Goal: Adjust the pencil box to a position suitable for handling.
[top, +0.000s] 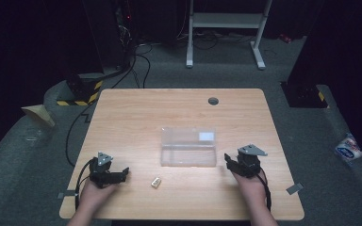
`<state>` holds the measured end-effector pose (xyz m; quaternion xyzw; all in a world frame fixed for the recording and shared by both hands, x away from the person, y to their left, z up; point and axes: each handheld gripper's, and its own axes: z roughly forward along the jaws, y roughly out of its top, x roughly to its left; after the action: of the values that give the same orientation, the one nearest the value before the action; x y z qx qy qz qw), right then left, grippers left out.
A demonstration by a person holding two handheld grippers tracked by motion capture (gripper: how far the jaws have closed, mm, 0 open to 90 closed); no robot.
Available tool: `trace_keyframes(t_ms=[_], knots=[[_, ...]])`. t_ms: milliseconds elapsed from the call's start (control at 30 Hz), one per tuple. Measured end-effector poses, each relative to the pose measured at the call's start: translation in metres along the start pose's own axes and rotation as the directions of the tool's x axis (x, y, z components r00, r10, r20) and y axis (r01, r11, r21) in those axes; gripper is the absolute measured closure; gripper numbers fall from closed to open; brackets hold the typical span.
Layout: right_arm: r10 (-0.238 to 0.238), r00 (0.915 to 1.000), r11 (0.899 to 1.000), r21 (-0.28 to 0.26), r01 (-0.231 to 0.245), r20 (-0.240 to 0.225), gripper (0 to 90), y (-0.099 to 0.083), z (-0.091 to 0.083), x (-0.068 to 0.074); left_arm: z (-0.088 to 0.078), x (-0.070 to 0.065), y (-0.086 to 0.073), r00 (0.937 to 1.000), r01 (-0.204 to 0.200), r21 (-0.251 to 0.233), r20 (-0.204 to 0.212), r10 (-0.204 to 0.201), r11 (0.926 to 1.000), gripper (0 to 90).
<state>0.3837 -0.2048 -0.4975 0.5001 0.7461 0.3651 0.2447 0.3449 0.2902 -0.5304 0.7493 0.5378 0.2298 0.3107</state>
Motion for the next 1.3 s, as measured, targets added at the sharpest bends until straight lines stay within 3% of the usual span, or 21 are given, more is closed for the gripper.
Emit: trace_keyframes(t_ms=[133,333,700,933,967,1167,1267,1300], knots=[[0.011,0.9999,1.0,-0.006,-0.011,0.007,34.6,-0.006,-0.003,-0.009,0.0,0.0,0.0,1.0,0.0,0.0,0.0,0.0,1.0,3.4],[0.017,0.9989,0.998,0.053,-0.019,0.044,26.8,-0.023,-0.01,-0.026,0.0,0.0,0.0,1.0,0.005,-0.003,-0.002,-0.005,1.0,3.4],[0.039,0.9965,0.991,0.121,-0.048,0.074,20.9,-0.045,-0.017,-0.039,-0.001,0.0,-0.001,0.9999,0.014,-0.005,-0.006,-0.014,0.9999,4.4],[0.046,0.9958,0.992,0.11,-0.054,0.079,19.4,-0.047,-0.018,-0.04,-0.002,0.0,-0.002,0.9995,0.027,-0.01,-0.018,-0.027,0.9996,5.4],[0.049,0.9953,0.992,0.112,-0.058,0.083,19.5,-0.047,-0.018,-0.039,-0.002,-0.001,-0.002,0.9981,0.032,-0.003,-0.052,-0.033,0.9995,2.4],[0.059,0.9938,0.992,0.108,-0.069,0.095,19.8,-0.048,-0.019,-0.039,-0.006,-0.002,-0.001,0.9987,0.034,0.025,-0.038,-0.033,0.9991,4.1],[0.062,0.9933,0.992,0.108,-0.072,0.097,19.8,-0.048,-0.019,-0.038,-0.008,-0.003,0.0,0.9988,0.033,0.022,-0.036,-0.032,0.9992,4.4],[0.059,0.9934,0.992,0.107,-0.069,0.098,19.9,-0.048,-0.019,-0.039,-0.01,-0.003,0.002,0.9981,0.049,0.006,-0.039,-0.049,0.9988,4.4]])
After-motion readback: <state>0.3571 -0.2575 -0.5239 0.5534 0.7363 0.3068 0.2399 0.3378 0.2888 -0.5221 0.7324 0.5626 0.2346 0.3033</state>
